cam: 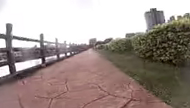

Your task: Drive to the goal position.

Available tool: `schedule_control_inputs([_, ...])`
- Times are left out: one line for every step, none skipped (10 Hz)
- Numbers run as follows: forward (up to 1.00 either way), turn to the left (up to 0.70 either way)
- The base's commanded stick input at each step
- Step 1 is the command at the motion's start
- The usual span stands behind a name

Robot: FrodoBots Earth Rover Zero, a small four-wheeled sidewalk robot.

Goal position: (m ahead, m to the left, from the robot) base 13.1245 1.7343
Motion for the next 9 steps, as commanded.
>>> schedule_control_inputs([0.70, 0.06])
schedule_control_inputs([0.70, 0.00])
schedule_control_inputs([0.70, 0.00])
schedule_control_inputs([0.70, 0.00])
schedule_control_inputs([0.70, 0.00])
schedule_control_inputs([0.70, 0.00])
schedule_control_inputs([0.70, 0.01])
schedule_control_inputs([0.70, 0.02])
schedule_control_inputs([0.70, 0.01])
